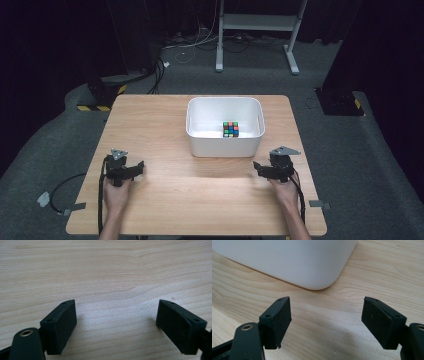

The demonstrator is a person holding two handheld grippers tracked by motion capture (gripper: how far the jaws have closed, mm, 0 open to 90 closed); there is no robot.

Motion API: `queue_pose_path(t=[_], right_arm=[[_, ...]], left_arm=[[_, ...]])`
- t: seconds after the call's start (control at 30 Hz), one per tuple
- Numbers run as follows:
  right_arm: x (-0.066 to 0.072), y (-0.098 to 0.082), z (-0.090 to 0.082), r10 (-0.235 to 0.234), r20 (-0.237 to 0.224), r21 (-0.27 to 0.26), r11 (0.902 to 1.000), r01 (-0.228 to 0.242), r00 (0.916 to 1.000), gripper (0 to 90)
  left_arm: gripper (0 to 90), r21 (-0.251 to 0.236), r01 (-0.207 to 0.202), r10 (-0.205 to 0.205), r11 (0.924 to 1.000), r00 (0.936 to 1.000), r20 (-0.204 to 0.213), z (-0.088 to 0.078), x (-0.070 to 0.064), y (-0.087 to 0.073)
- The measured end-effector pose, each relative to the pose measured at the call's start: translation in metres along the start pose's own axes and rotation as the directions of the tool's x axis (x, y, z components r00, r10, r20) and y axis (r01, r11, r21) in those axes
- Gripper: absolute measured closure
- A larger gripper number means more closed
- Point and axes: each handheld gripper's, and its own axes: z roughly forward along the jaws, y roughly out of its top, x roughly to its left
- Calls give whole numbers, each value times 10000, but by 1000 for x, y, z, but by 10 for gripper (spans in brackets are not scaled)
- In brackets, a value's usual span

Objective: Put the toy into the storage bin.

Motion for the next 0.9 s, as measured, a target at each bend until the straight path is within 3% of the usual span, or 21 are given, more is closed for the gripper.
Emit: queue_pose_path(t=[0.9], right_arm=[[-7, -4, 9, 41, 704, 258, 9996, -59, 9975, 252]], left_arm=[[169, -3, 4, -4, 10000, 10000, 1, 0, 0, 0]])
